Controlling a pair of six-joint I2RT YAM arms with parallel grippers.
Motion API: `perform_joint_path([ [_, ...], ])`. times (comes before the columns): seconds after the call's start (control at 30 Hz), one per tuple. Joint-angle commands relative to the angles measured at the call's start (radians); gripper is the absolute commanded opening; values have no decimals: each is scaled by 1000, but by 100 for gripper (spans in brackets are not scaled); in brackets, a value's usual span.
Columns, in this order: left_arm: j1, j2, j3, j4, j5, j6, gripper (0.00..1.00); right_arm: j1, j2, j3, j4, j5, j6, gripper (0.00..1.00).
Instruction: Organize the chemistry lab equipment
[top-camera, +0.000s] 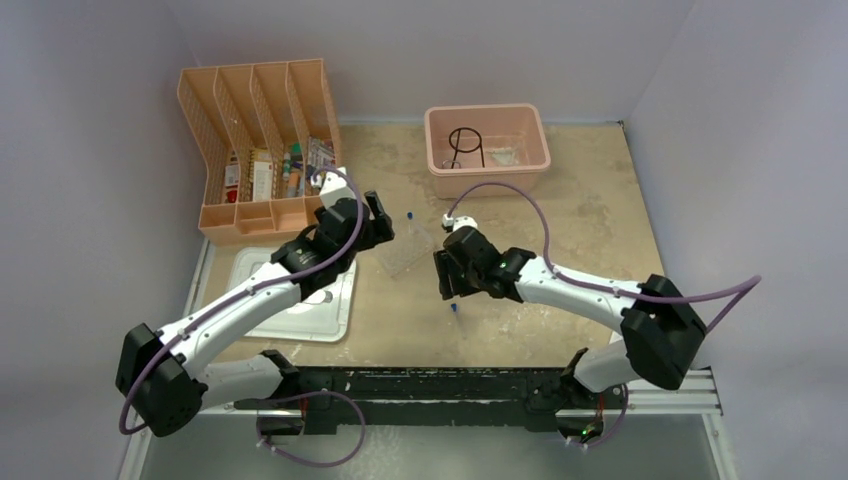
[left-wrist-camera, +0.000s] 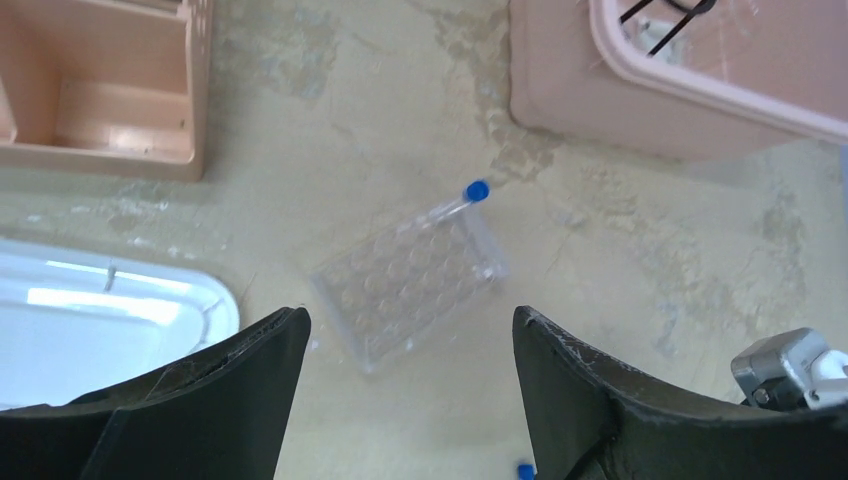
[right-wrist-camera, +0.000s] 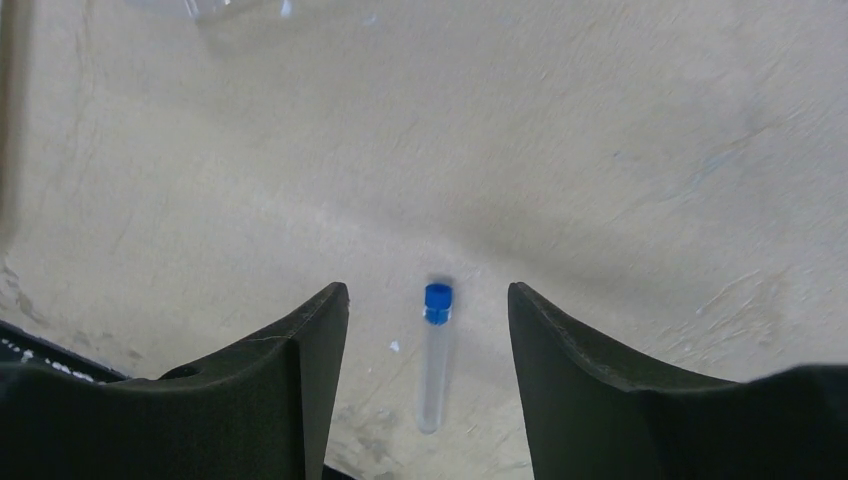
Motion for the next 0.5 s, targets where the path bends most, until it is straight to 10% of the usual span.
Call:
perform_joint_path([
  [0.0,7,-72,-53,-33,47,-23,75,58,24,-1,-65,44,117,61],
  [0.47,6,-72,-118,19,119,-1,74,94,214,89,-162,71,223,39],
])
